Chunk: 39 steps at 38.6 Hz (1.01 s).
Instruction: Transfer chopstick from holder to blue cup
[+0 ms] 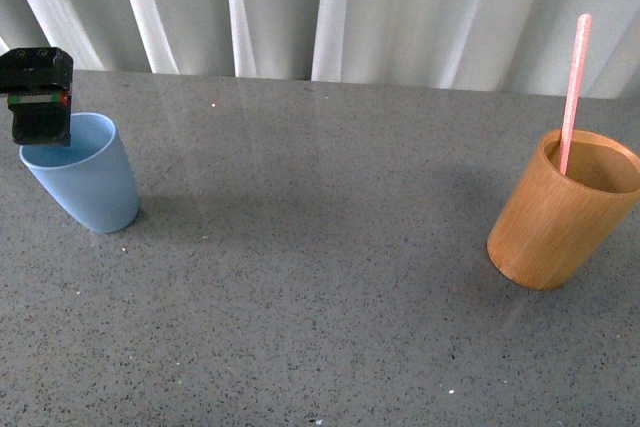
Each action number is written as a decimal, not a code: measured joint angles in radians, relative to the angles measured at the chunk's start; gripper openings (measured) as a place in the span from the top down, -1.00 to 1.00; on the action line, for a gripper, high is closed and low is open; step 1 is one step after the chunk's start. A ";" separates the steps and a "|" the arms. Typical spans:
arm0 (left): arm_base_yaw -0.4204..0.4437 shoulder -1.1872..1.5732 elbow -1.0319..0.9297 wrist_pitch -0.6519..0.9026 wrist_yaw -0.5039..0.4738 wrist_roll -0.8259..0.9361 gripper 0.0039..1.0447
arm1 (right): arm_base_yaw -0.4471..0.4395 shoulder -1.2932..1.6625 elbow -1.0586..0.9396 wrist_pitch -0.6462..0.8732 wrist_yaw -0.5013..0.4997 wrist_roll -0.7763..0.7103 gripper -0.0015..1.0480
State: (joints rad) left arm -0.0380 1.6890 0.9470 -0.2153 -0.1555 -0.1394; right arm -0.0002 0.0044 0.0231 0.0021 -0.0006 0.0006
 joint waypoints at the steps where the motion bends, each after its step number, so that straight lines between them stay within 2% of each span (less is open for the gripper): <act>1: -0.001 0.005 0.005 0.000 0.000 0.000 -0.87 | 0.000 0.000 0.000 0.000 0.000 0.000 -0.81; 25: 0.037 0.222 0.176 0.019 -0.022 0.025 -0.87 | 0.000 0.000 0.000 0.000 0.000 0.000 -0.81; 35: 0.061 0.313 0.252 -0.038 -0.048 0.078 -0.87 | 0.000 0.000 0.000 0.000 0.000 0.000 -0.81; 37: 0.062 0.324 0.262 -0.062 -0.044 0.091 -0.81 | 0.000 0.000 0.000 0.000 0.000 0.000 -0.81; 39: 0.062 0.331 0.270 -0.069 -0.025 0.109 -0.64 | 0.000 0.000 0.000 0.000 0.000 0.000 -0.81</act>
State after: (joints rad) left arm 0.0238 2.0201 1.2167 -0.2840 -0.1802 -0.0299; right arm -0.0002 0.0044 0.0231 0.0021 -0.0006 0.0006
